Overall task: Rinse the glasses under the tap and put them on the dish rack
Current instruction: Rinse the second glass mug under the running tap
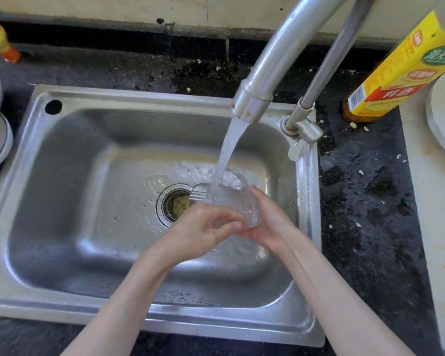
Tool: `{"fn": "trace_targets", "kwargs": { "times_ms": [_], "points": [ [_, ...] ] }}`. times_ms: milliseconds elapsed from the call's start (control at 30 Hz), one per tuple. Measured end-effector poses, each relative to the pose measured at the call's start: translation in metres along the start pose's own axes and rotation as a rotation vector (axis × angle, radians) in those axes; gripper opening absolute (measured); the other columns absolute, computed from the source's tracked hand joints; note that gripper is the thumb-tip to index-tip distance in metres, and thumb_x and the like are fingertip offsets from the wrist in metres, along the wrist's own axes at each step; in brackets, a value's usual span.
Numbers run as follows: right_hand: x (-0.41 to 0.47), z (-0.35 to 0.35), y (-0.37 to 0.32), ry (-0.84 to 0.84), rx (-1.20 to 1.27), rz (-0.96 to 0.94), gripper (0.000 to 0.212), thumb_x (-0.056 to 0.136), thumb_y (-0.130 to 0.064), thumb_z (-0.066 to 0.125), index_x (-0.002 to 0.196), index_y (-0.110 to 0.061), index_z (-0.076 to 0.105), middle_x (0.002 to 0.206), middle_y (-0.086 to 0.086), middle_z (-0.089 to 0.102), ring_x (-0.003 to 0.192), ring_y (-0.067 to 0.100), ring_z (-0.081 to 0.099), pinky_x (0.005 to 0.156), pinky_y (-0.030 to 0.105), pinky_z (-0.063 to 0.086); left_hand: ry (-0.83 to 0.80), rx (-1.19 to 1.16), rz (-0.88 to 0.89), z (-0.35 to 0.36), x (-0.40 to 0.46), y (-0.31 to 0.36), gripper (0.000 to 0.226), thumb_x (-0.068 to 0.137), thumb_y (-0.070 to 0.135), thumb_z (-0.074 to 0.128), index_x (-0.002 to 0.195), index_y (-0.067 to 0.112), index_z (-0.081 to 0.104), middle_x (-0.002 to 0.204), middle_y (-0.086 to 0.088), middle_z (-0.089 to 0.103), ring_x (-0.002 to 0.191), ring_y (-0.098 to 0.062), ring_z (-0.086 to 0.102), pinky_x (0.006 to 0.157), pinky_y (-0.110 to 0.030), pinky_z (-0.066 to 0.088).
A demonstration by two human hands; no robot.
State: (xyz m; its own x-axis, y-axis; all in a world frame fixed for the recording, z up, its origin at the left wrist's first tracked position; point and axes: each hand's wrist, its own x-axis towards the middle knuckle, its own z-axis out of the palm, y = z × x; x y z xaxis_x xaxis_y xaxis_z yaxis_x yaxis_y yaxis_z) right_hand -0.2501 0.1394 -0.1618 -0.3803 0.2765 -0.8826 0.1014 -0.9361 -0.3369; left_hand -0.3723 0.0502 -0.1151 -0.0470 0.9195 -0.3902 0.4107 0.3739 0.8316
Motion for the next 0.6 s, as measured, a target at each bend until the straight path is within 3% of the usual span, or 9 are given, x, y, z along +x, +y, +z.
{"fn": "trace_targets", "kwargs": {
  "times_ms": [67, 133, 233, 333, 400, 500, 600],
  "points": [
    [-0.006, 0.0, 0.003, -0.115, -0.004, -0.054, 0.052, 0.095, -0.048, 0.039, 0.123, -0.008, 0.057, 0.106, 0.015, 0.068, 0.079, 0.022, 0.069, 0.062, 0.032, 0.055, 0.126, -0.212, -0.095, -0.006, 0.006, 0.009, 0.011, 0.087, 0.02, 0.063, 0.083, 0.015, 0.072, 0.081, -0.001, 0.075, 0.076, -0.011, 0.07, 0.077, -0.025, 0.055],
    [-0.007, 0.003, 0.007, -0.195, 0.039, -0.196, 0.05, 0.093, -0.042, 0.043, 0.124, -0.005, 0.055, 0.119, 0.022, 0.061, 0.092, 0.026, 0.063, 0.069, 0.032, 0.053, 0.257, -0.51, -0.22, -0.01, 0.011, 0.018, 0.017, 0.087, 0.017, 0.062, 0.072, 0.011, 0.067, 0.065, -0.007, 0.072, 0.061, -0.015, 0.07, 0.062, -0.022, 0.056],
    [-0.011, 0.01, 0.008, -0.196, 0.031, -0.366, 0.022, 0.09, -0.029, 0.051, 0.11, -0.02, 0.054, 0.106, 0.01, 0.056, 0.082, 0.015, 0.058, 0.064, 0.025, 0.049, 0.352, -0.738, -0.379, -0.017, 0.012, 0.022, 0.024, 0.091, 0.019, 0.057, 0.071, 0.007, 0.063, 0.062, -0.01, 0.07, 0.055, -0.017, 0.068, 0.056, -0.022, 0.055],
    [-0.011, 0.008, 0.009, -0.177, -0.06, -0.375, 0.039, 0.084, -0.044, 0.052, 0.113, -0.019, 0.057, 0.096, 0.005, 0.062, 0.079, 0.013, 0.064, 0.066, 0.028, 0.054, 0.144, -0.748, -0.366, -0.023, 0.009, 0.021, 0.024, 0.093, 0.026, 0.054, 0.087, 0.007, 0.068, 0.084, -0.009, 0.074, 0.076, -0.019, 0.071, 0.074, -0.026, 0.057],
    [-0.008, 0.008, 0.006, -0.142, -0.114, -0.291, 0.05, 0.09, -0.052, 0.045, 0.112, -0.01, 0.062, 0.094, 0.011, 0.069, 0.083, 0.019, 0.067, 0.063, 0.032, 0.055, -0.077, -0.513, -0.243, -0.024, 0.005, 0.027, 0.015, 0.093, 0.019, 0.055, 0.1, 0.015, 0.068, 0.098, 0.002, 0.072, 0.088, -0.004, 0.068, 0.085, -0.022, 0.053],
    [-0.011, 0.011, 0.0, -0.095, -0.157, -0.134, 0.048, 0.094, -0.052, 0.041, 0.089, -0.013, 0.069, 0.074, 0.007, 0.072, 0.068, 0.017, 0.069, 0.056, 0.032, 0.056, -0.364, -0.293, -0.138, -0.019, 0.006, 0.032, 0.05, 0.086, -0.006, 0.052, 0.123, 0.028, 0.055, 0.12, 0.02, 0.059, 0.103, 0.02, 0.051, 0.084, -0.001, 0.039],
    [-0.011, 0.007, 0.0, -0.127, -0.16, -0.09, 0.049, 0.095, -0.051, 0.04, 0.095, -0.009, 0.065, 0.067, 0.007, 0.07, 0.058, 0.015, 0.068, 0.057, 0.034, 0.058, -0.365, -0.226, -0.171, -0.02, 0.007, 0.027, 0.044, 0.079, 0.002, 0.057, 0.12, 0.018, 0.06, 0.116, 0.012, 0.065, 0.102, 0.015, 0.054, 0.085, -0.002, 0.041]
  ]
}}
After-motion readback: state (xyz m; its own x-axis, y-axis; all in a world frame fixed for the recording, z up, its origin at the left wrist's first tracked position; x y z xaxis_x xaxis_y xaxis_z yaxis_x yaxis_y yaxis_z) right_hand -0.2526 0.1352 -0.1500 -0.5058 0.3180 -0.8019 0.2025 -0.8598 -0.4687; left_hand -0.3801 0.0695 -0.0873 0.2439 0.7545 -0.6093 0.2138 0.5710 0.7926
